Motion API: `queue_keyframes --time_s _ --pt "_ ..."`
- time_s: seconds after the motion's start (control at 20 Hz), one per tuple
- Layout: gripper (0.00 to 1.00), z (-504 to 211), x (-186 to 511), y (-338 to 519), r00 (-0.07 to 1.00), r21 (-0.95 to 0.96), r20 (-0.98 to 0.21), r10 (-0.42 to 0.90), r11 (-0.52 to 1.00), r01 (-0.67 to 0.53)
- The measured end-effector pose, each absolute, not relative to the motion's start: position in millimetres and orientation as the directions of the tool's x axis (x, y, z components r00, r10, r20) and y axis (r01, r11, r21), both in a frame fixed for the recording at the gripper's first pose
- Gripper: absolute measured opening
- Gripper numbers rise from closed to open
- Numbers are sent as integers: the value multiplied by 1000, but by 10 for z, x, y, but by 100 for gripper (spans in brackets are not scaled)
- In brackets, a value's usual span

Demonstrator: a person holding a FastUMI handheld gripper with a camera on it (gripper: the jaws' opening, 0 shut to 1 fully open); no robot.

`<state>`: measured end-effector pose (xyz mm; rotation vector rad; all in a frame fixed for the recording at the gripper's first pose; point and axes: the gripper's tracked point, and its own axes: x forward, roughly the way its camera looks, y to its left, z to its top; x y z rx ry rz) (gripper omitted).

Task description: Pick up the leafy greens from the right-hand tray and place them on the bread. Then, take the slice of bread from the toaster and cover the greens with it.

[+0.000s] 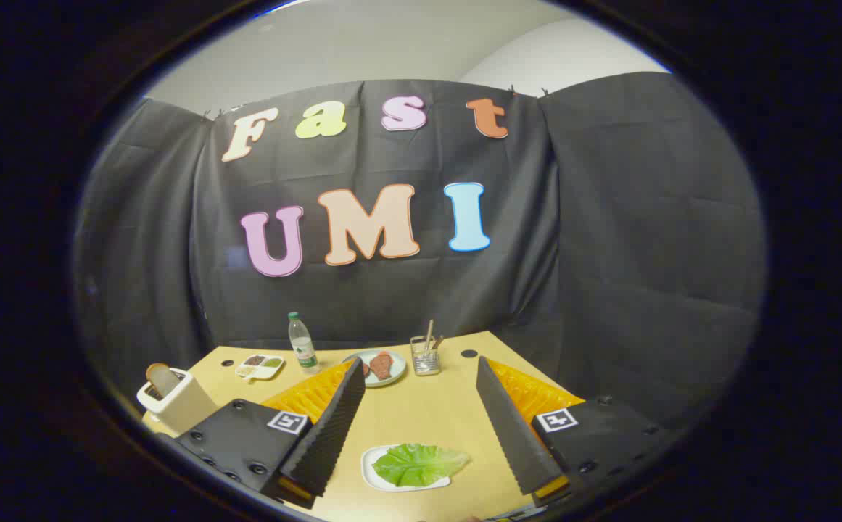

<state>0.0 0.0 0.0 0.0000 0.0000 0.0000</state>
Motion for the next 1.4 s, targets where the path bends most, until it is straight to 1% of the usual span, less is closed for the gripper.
queue_keyframes --time_s 0.3,0.9,1.15,1.4 --pt "98 17 42 88 1000 2 6 0 1000 0" --pt "98 -97 193 -12 1000 17 -31 0 1000 0" --pt "98 -202 275 -100 997 35 -69 32 999 -30" --pt "98 -399 435 -209 987 7 -130 91 996 -91"
